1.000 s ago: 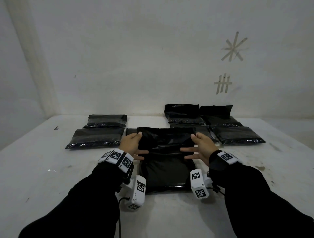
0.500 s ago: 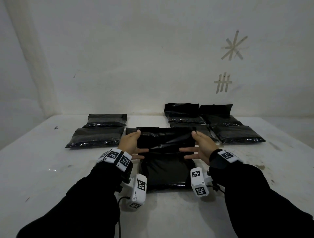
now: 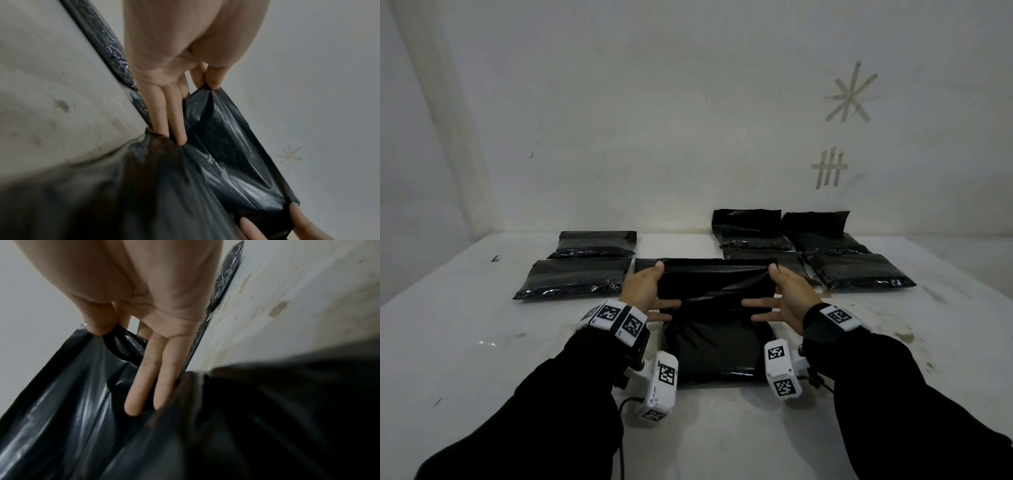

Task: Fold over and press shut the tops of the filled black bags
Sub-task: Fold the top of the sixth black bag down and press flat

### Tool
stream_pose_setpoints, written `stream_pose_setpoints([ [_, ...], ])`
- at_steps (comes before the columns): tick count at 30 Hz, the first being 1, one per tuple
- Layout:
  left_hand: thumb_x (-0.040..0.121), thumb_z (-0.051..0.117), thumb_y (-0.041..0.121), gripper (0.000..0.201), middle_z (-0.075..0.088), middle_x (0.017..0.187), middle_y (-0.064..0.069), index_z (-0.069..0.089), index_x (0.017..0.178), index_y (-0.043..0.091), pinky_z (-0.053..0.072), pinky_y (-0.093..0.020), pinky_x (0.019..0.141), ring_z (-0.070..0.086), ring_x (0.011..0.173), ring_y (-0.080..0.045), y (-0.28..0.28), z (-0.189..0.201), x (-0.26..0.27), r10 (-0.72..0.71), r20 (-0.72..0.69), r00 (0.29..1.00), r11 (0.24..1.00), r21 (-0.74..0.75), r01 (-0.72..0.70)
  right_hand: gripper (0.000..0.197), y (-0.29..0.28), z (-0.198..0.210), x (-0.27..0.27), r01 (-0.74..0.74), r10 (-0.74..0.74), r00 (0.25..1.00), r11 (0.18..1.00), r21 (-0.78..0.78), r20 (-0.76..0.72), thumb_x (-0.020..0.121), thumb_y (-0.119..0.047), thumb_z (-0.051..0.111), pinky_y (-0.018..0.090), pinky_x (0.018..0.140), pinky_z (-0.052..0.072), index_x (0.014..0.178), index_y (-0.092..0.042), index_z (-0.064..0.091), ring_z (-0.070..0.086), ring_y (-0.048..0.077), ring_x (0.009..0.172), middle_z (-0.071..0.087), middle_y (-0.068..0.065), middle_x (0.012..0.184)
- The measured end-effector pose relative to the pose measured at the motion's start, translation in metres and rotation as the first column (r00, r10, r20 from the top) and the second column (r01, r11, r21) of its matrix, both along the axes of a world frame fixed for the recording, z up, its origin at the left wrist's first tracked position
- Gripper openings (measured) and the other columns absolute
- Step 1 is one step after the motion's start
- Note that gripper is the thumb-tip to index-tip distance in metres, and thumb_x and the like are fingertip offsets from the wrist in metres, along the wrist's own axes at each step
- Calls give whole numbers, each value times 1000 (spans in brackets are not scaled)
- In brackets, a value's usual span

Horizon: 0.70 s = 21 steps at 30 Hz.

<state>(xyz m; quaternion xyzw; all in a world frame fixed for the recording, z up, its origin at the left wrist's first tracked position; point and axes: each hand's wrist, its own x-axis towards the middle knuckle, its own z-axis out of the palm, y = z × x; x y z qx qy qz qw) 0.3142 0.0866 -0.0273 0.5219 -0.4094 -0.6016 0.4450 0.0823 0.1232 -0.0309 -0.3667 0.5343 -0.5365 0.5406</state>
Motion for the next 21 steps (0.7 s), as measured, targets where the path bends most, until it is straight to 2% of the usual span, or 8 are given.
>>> stream_pose_setpoints([
  [5,96,50,39,45,43,145,-9,45,136,19,55,-42,67,67,92,-35,3,0,0,-19,28,999,1000,-23,20,26,3,0,-1,-21,20,1000,1000,-20,-18,101,-34,40,54,77,54,113,-18,55,69,35,89,45,7,139],
  [9,96,49,38,44,47,142,-10,47,134,16,54,-37,58,69,84,-30,2,-2,1,-13,30,999,1000,-21,14,35,3,-3,-3,-8,8,1000,999,-31,-11,100,-34,41,51,72,57,128,-14,50,71,34,87,43,9,143],
  [15,97,46,40,45,48,140,-11,45,135,16,53,-35,54,70,83,-29,2,-2,3,-28,27,999,999,-26,29,23,7,-2,-2,-18,16,999,999,-45,-44,101,-31,40,47,69,57,104,-19,59,72,32,80,52,8,134],
  [19,98,45,38,41,52,135,-12,49,129,13,53,-36,60,70,84,-30,6,-1,4,-41,29,999,998,-42,42,23,11,-1,-4,-31,28,998,998,-48,-63,102,-28,38,53,79,53,102,-18,59,69,33,85,59,10,126],
  [21,98,46,37,36,55,132,-11,53,123,13,54,-37,64,70,85,-30,9,1,4,-54,43,998,997,-56,56,23,13,-1,-5,-38,34,997,998,-53,-70,102,-28,38,53,80,53,102,-18,59,69,34,87,59,9,126],
])
